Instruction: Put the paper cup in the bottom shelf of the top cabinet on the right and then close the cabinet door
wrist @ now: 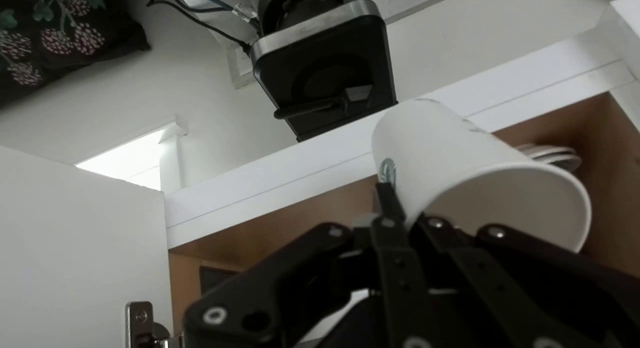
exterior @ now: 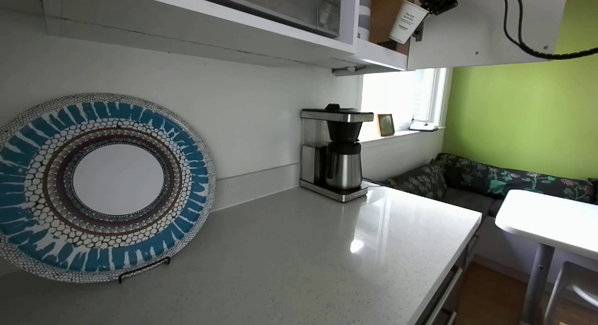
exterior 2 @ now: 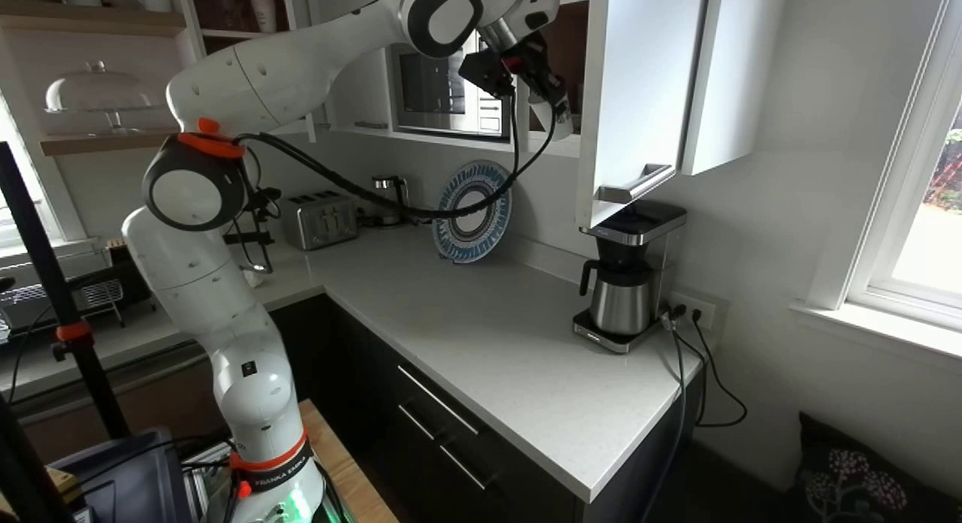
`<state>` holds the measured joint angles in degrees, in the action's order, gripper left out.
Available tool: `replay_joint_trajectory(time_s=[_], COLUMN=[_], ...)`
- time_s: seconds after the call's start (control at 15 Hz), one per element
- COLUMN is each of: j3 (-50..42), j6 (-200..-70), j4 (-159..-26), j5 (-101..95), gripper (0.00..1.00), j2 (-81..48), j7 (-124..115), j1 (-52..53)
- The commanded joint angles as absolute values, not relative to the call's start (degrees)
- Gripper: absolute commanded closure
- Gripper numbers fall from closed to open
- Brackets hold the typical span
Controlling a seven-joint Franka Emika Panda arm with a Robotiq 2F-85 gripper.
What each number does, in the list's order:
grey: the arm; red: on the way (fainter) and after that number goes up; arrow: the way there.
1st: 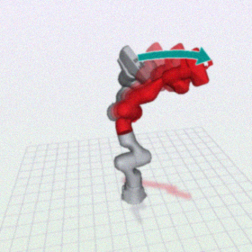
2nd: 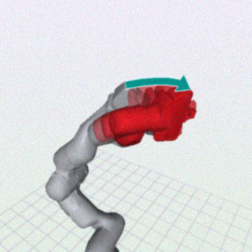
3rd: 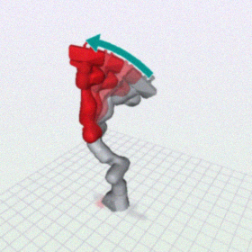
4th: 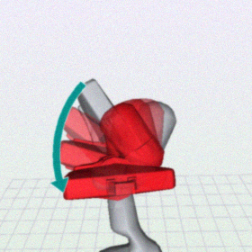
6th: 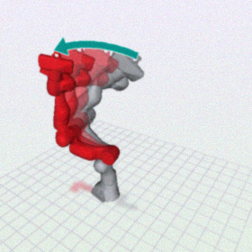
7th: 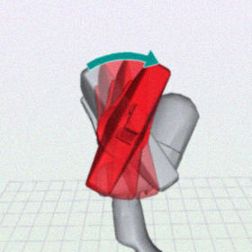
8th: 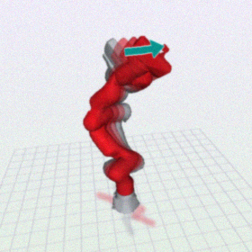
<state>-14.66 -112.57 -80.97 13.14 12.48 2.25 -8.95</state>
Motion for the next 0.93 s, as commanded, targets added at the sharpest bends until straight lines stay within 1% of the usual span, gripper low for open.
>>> replay_joint_trajectory(time_s=[0.0, 0.47, 0.87], j3=[-15.1, -14.0, -15.0], j6=[-109.6, -110.0, -109.8], j4=[-73.8, -63.3, -57.5], j5=[16.8, 17.9, 17.4], gripper=[0.99, 0.99, 0.99], j2=[7.3, -1.6, -7.6], j7=[-2.9, -14.0, -22.4], j1=[-8.9, -10.0, -9.7])
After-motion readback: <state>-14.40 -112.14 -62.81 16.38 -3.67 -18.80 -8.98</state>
